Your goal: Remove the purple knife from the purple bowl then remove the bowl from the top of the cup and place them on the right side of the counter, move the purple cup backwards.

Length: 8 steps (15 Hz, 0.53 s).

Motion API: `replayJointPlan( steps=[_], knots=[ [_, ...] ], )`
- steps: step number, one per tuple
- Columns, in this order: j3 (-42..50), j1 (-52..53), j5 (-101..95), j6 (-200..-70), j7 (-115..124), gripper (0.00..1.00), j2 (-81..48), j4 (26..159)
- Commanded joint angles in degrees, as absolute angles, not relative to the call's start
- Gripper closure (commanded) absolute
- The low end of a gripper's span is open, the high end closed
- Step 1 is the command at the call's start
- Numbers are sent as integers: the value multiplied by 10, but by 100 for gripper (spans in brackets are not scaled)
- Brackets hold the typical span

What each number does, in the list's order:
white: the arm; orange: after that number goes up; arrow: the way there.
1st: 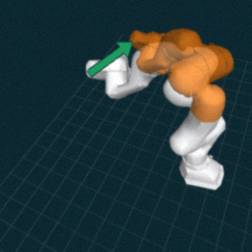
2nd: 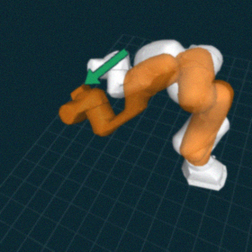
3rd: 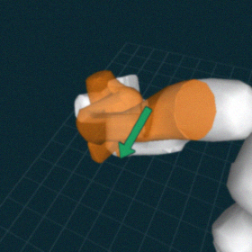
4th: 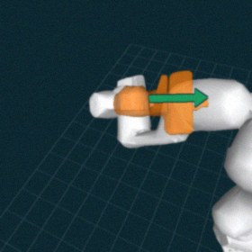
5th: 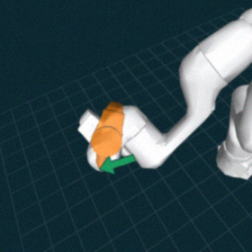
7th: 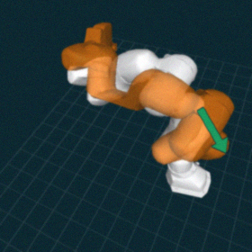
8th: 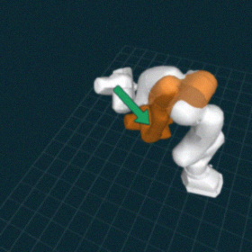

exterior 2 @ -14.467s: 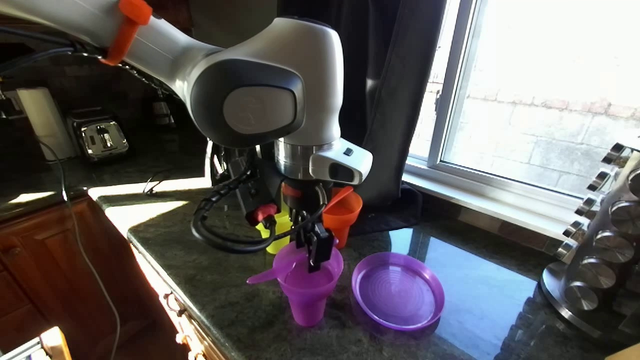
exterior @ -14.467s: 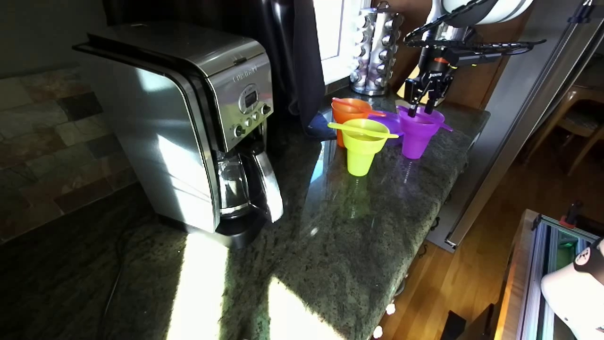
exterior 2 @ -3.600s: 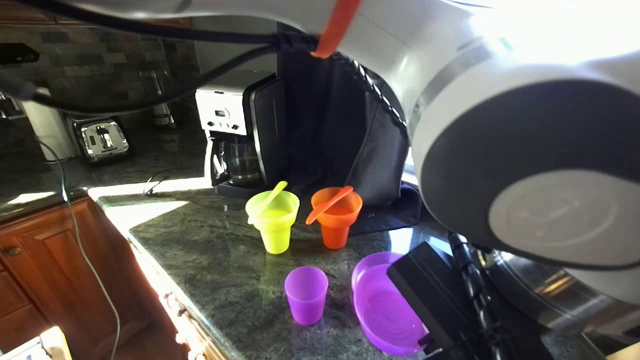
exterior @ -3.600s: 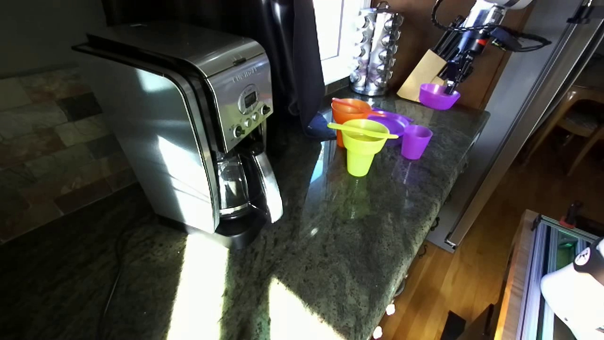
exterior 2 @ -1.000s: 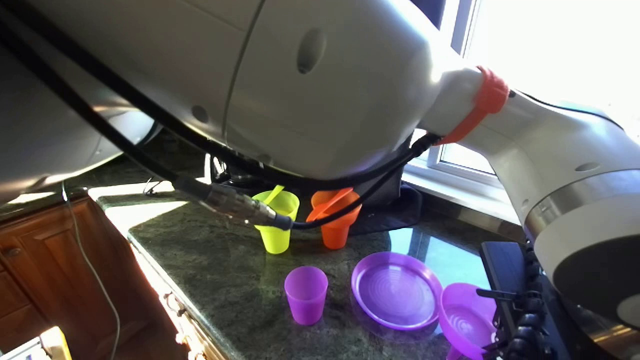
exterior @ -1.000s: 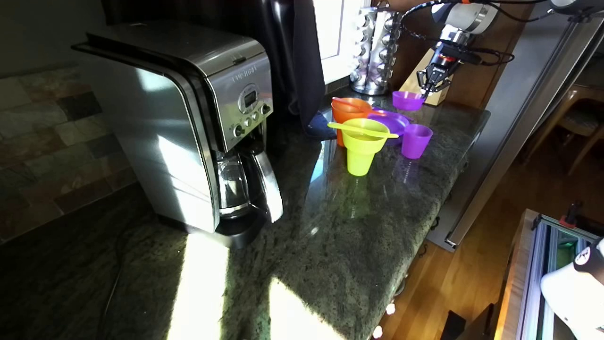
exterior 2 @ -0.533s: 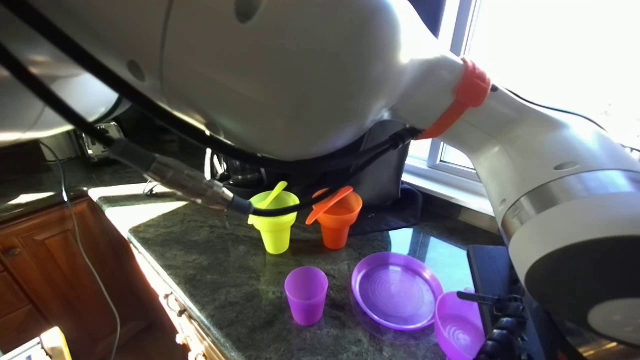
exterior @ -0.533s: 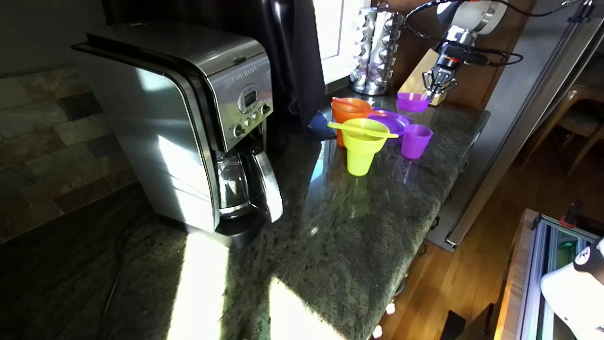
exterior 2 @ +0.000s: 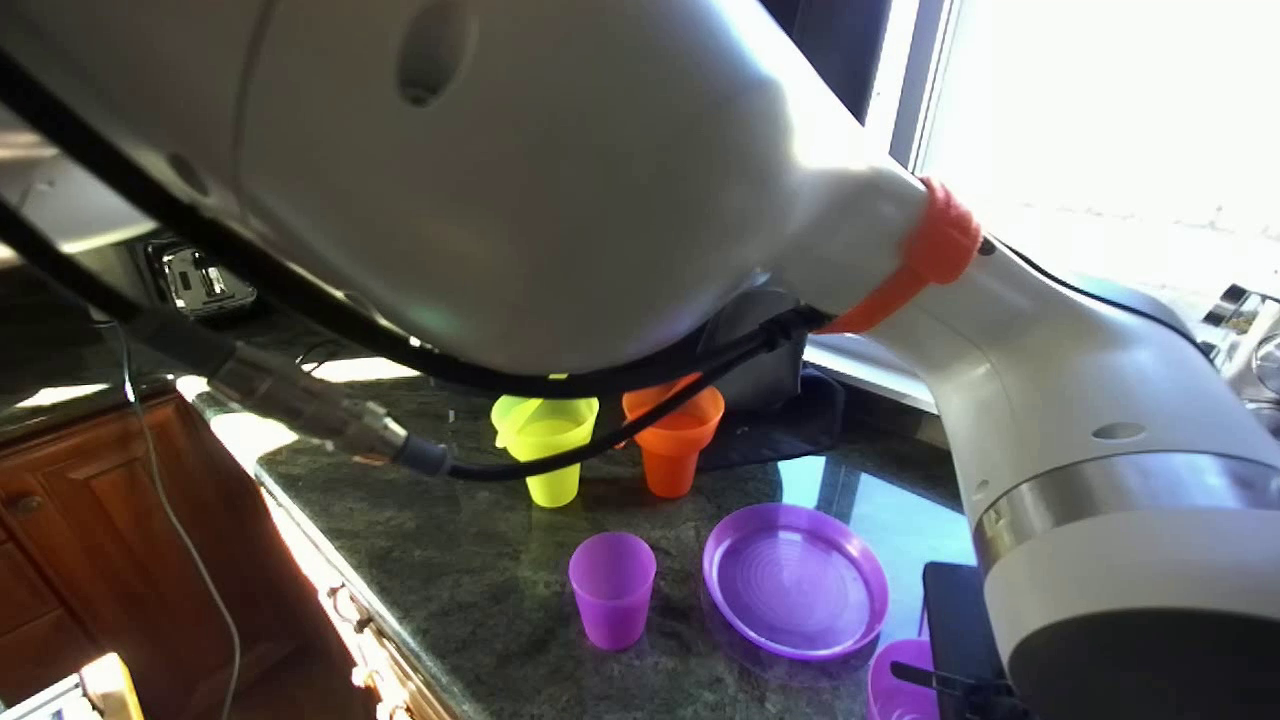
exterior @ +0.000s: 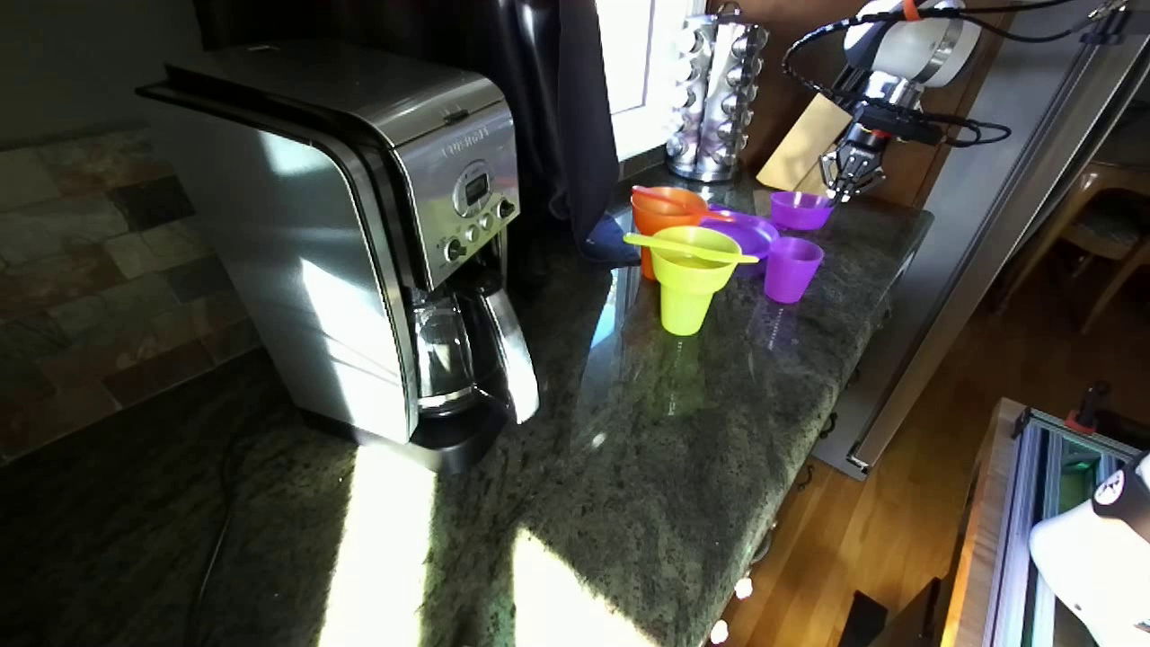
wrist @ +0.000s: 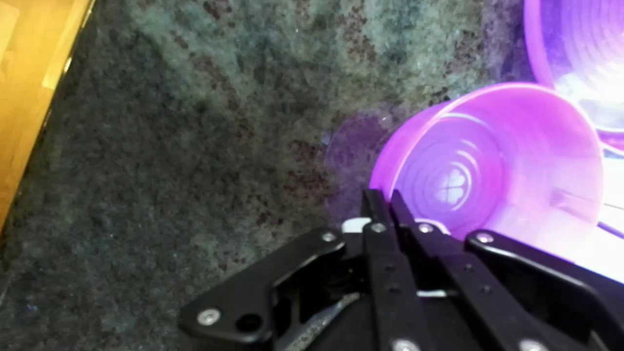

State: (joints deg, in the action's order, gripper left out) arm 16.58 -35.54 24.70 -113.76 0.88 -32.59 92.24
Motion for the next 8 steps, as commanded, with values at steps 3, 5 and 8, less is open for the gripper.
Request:
replayJointPlan(
  steps=[3, 5, 8],
  knots=[
    [173, -360, 239, -1155, 18, 99, -301, 966],
    [179, -356, 230, -1160, 27, 99, -305, 966],
    [181, -355, 221, -1160, 32, 99, -311, 959]
  ],
)
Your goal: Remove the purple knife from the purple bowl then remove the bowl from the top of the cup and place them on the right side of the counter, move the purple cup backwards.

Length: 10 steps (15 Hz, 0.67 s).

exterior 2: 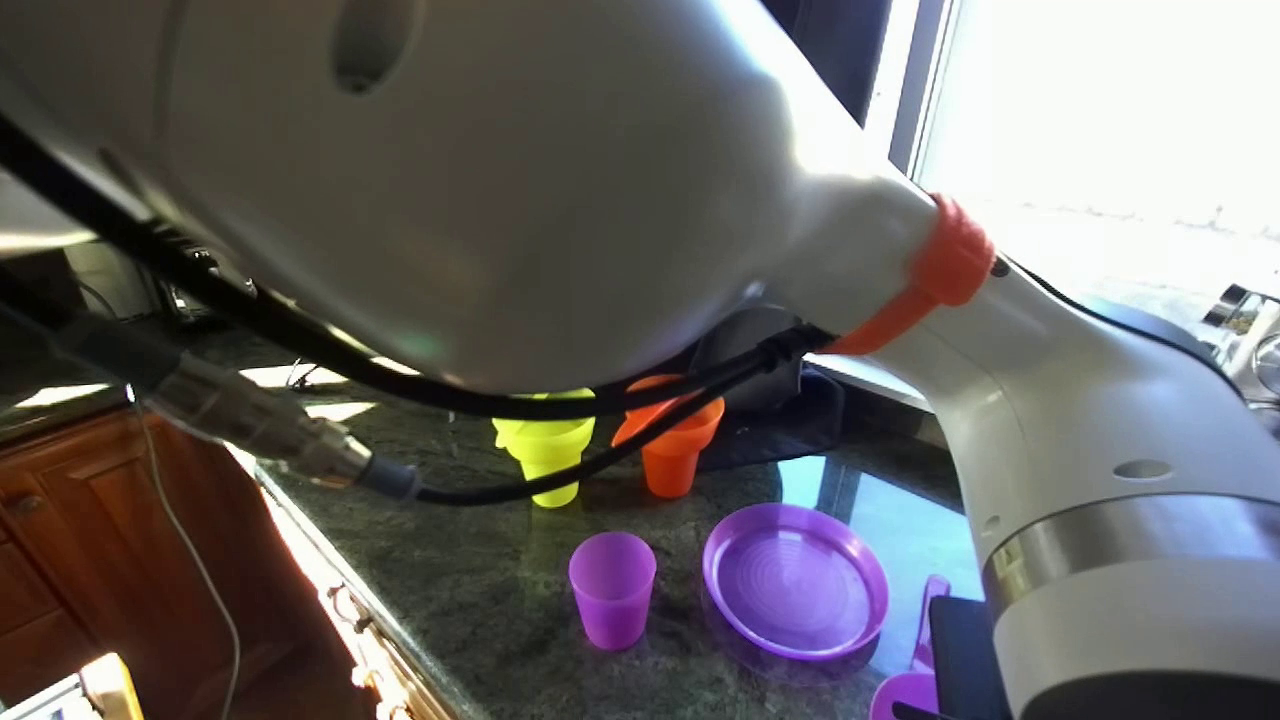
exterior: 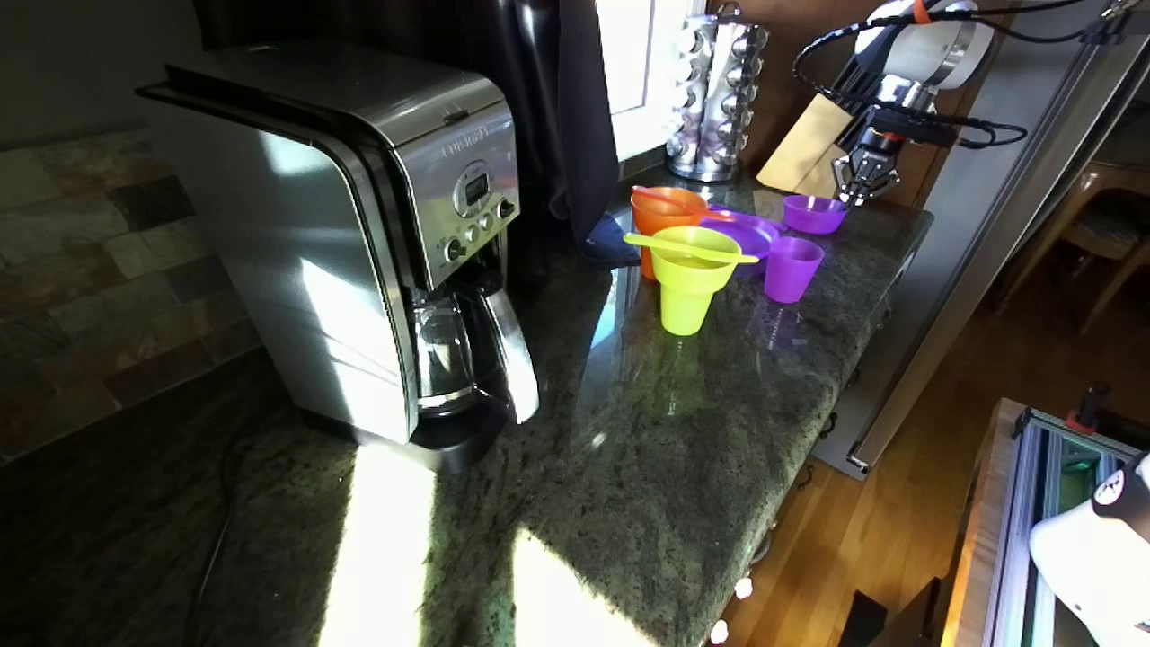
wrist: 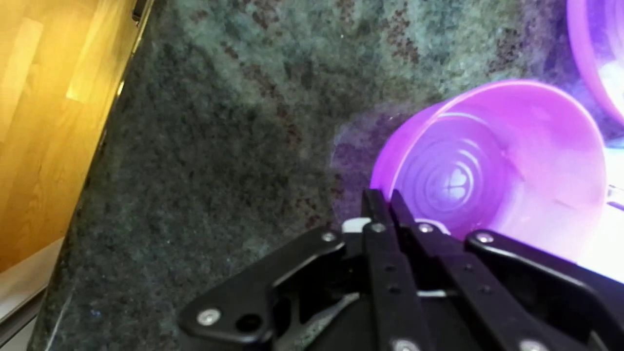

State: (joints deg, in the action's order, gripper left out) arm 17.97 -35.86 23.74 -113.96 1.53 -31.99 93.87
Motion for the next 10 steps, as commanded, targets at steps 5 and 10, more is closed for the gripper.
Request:
replayJointPlan(
  steps=[5, 10],
  knots=[
    [175, -345, 196, -1152, 25, 57, -318, 950],
    [163, -339, 199, -1135, 8, 20, -302, 956]
  ],
)
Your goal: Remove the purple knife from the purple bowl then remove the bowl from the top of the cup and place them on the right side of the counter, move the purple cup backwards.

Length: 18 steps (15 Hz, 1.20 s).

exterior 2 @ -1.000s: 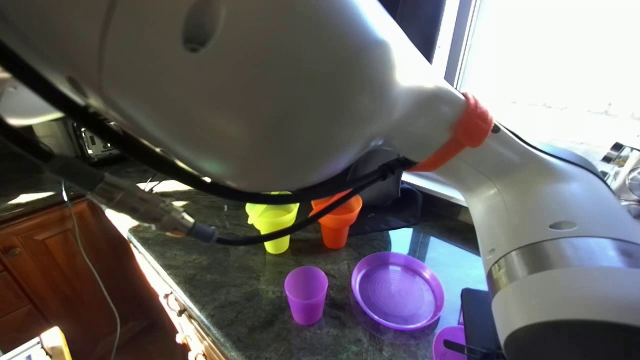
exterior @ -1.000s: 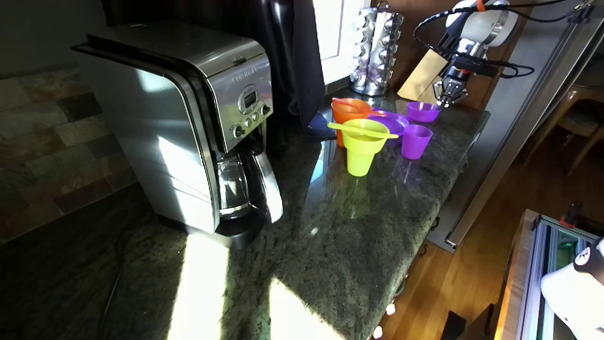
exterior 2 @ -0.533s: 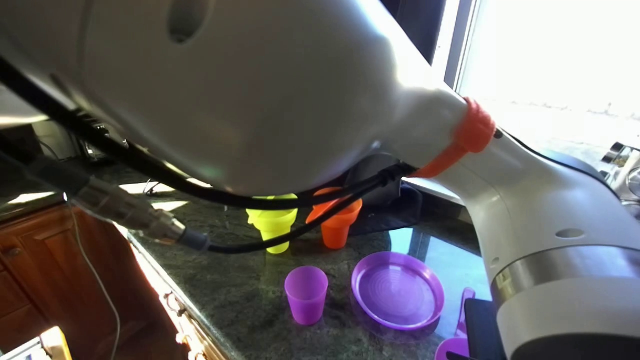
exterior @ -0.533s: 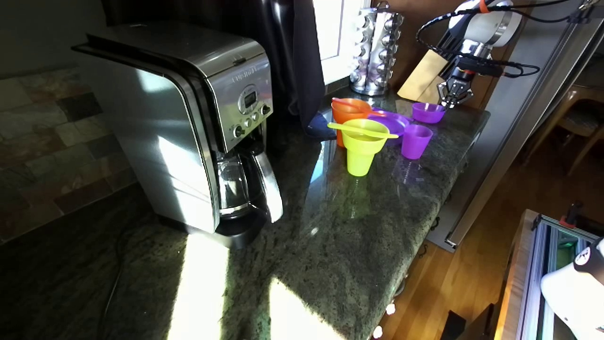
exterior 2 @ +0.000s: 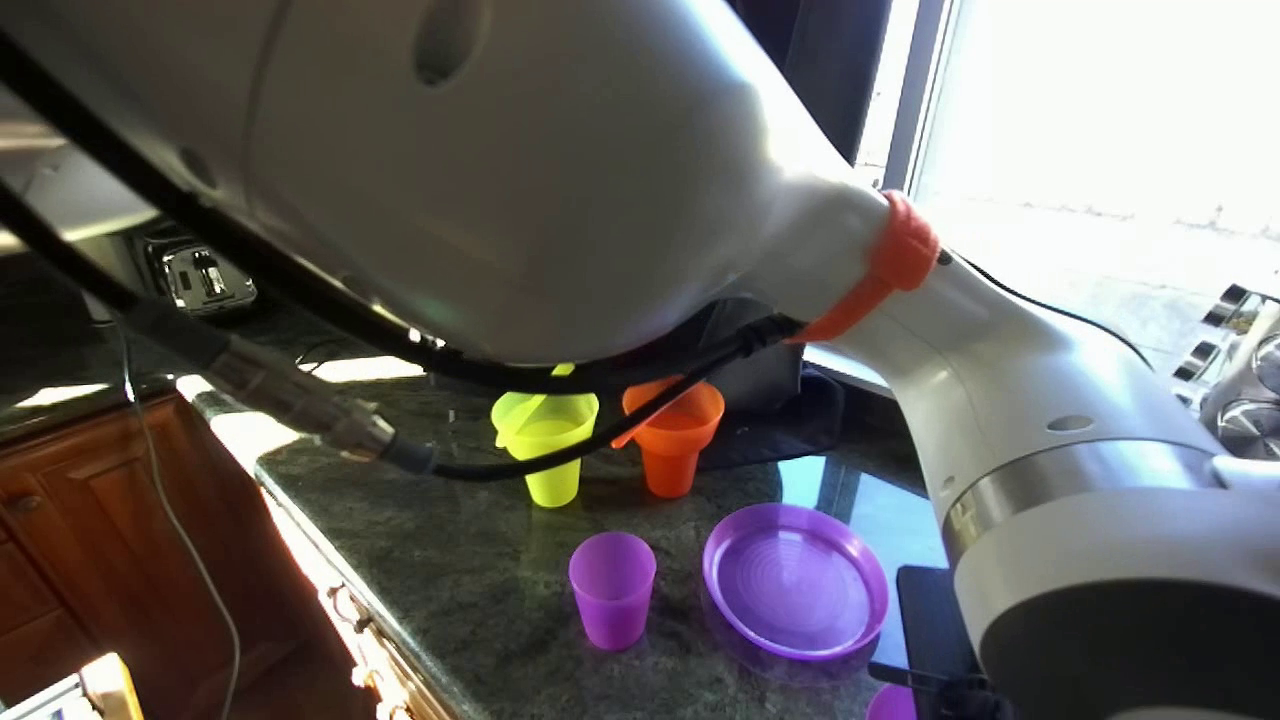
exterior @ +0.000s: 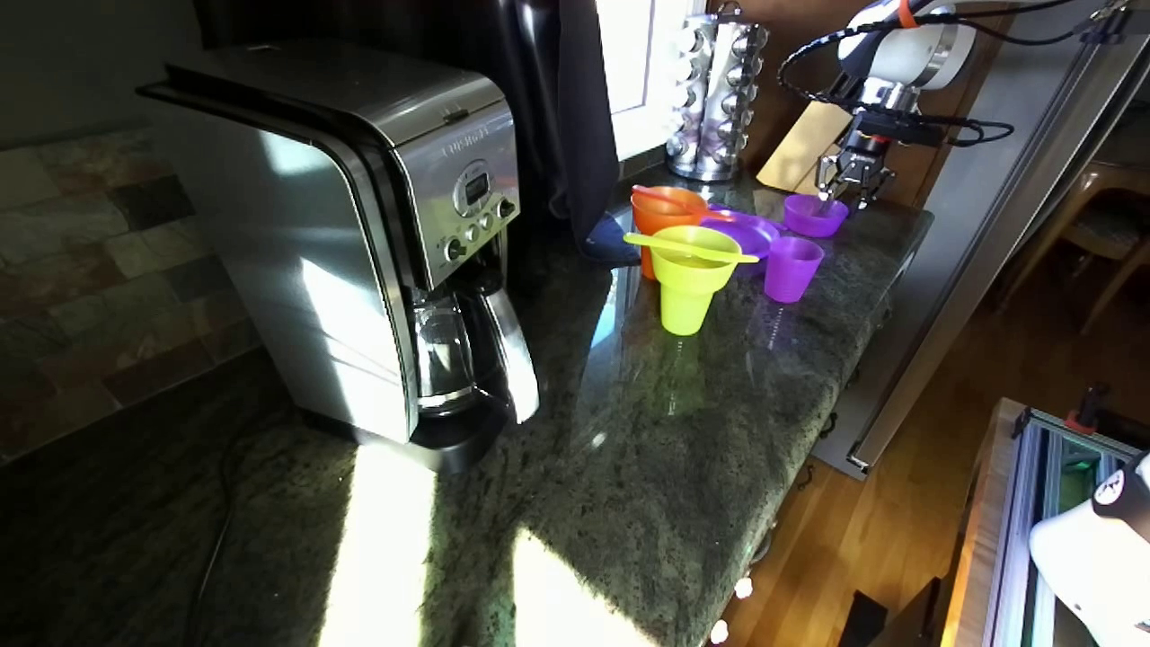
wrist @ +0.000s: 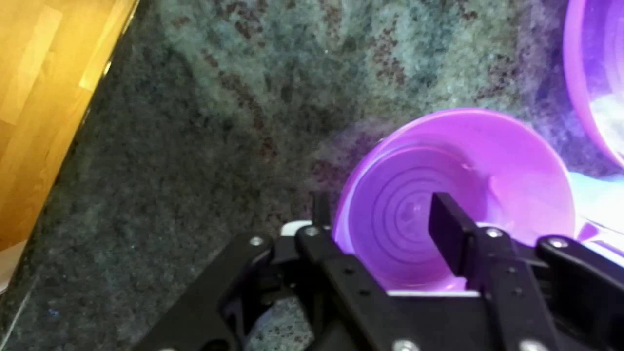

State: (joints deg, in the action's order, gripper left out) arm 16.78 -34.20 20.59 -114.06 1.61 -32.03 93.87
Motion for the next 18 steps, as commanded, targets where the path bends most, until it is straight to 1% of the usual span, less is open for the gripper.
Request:
replayJointPlan(
  steps=[1, 2, 3, 4, 10, 15, 18],
  knots=[
    [167, -333, 192, -1143, 16, 13, -297, 961],
    [169, -330, 187, -1150, 7, 5, -289, 968],
    [171, -327, 179, -1153, 6, 1, -282, 974],
    [168, -327, 174, -1149, -9, 0, -272, 979],
    [153, -322, 159, -1131, -145, 0, -214, 1013],
    [144, -276, 104, -1123, -212, 0, -172, 1057],
    [132, -240, 69, -1141, -242, 0, -141, 1105]
  ],
)
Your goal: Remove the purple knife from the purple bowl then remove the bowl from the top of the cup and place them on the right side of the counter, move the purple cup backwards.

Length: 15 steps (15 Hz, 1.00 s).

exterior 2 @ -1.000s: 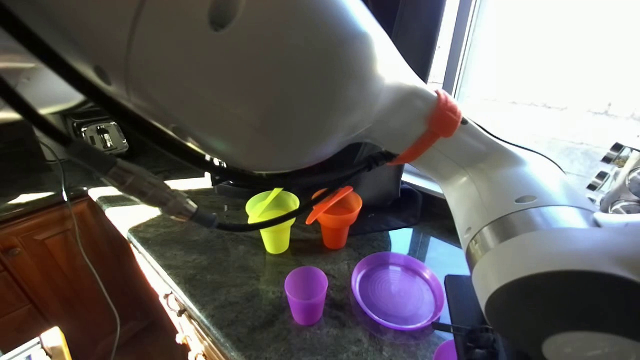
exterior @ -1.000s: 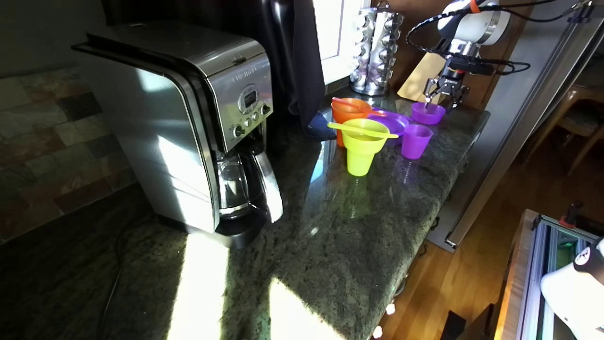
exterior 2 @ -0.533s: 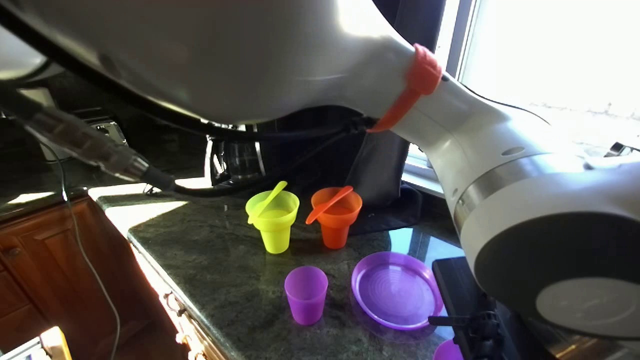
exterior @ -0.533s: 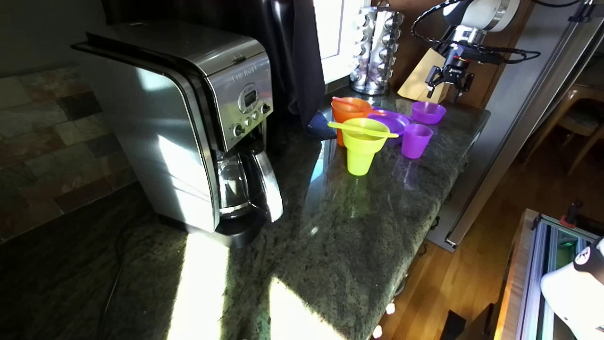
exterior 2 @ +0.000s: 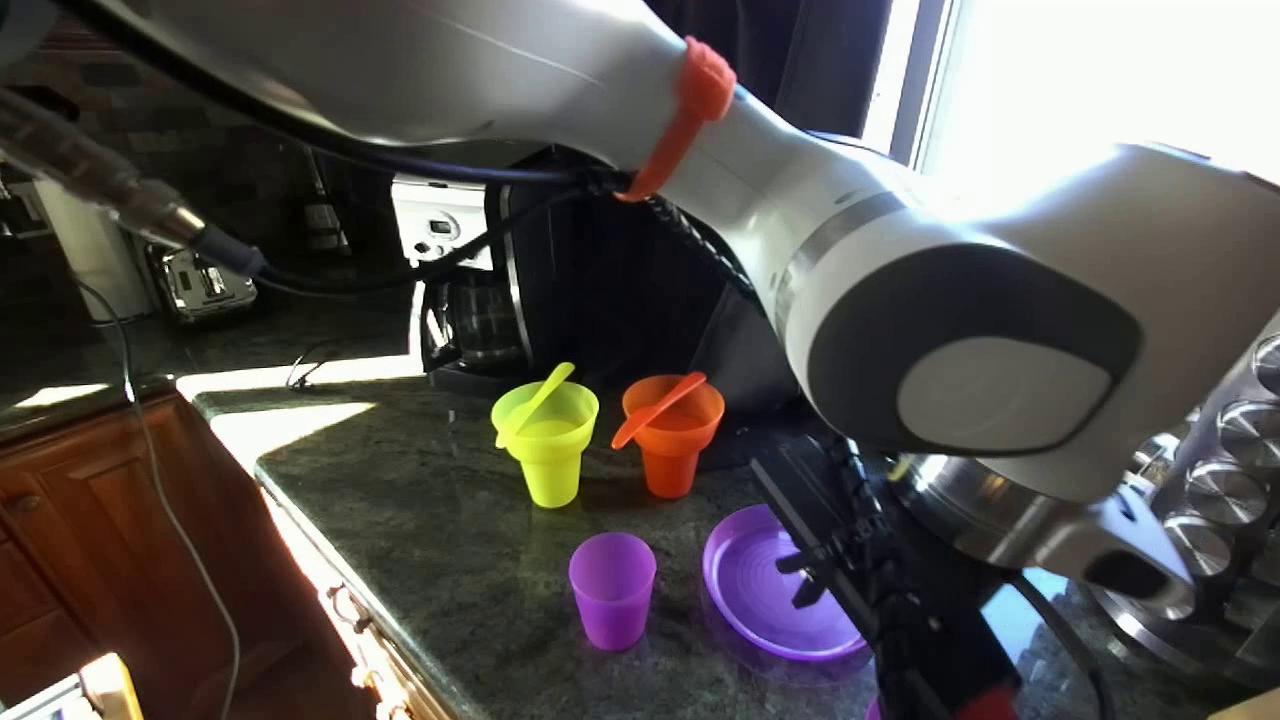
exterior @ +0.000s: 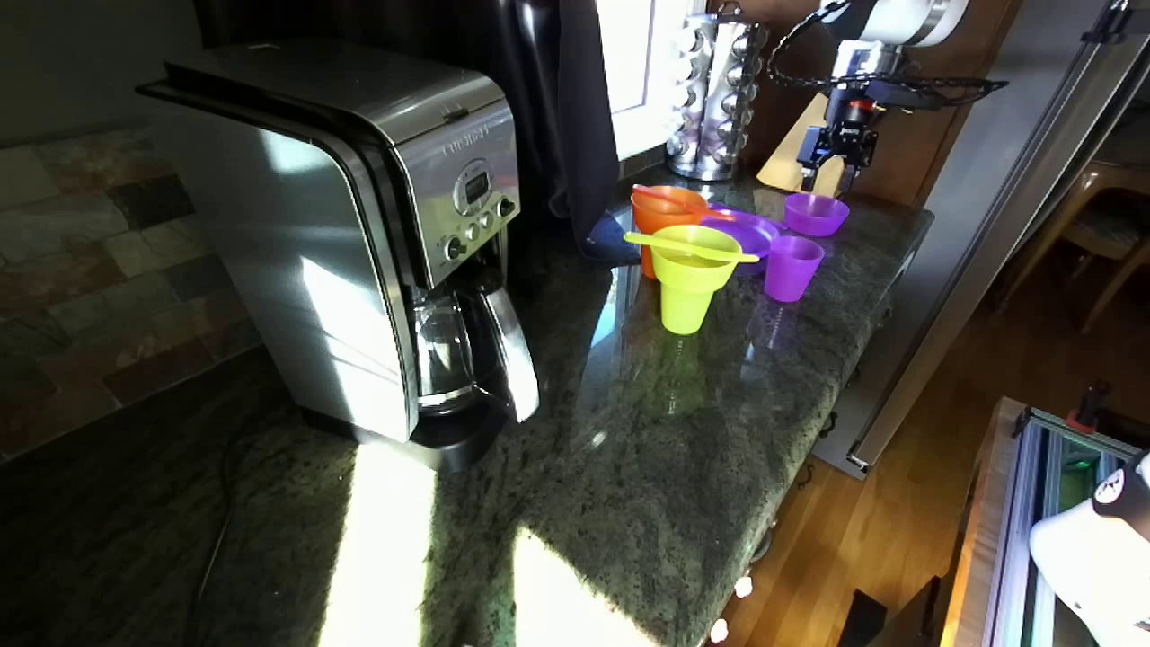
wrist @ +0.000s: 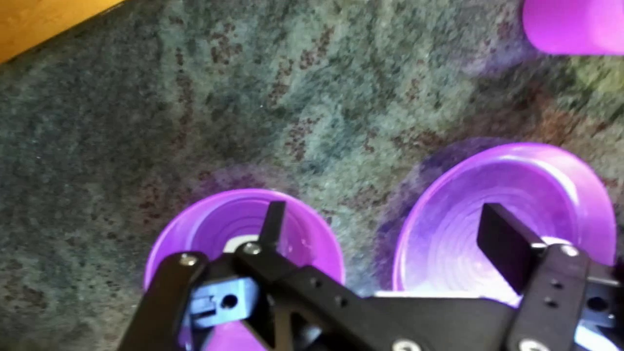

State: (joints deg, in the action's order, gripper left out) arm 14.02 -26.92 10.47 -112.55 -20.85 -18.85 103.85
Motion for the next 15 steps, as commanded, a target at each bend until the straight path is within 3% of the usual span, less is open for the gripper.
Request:
replayJointPlan(
  steps=[1, 13, 14, 15],
  knots=[
    [126, -232, 64, -1144, -260, 0, -131, 1119],
    [105, -182, 38, -1194, -539, 0, -67, 1234],
    [106, -179, 39, -1202, -556, 19, -67, 1239],
    [106, -177, 41, -1210, -569, 26, -67, 1243]
  ],
)
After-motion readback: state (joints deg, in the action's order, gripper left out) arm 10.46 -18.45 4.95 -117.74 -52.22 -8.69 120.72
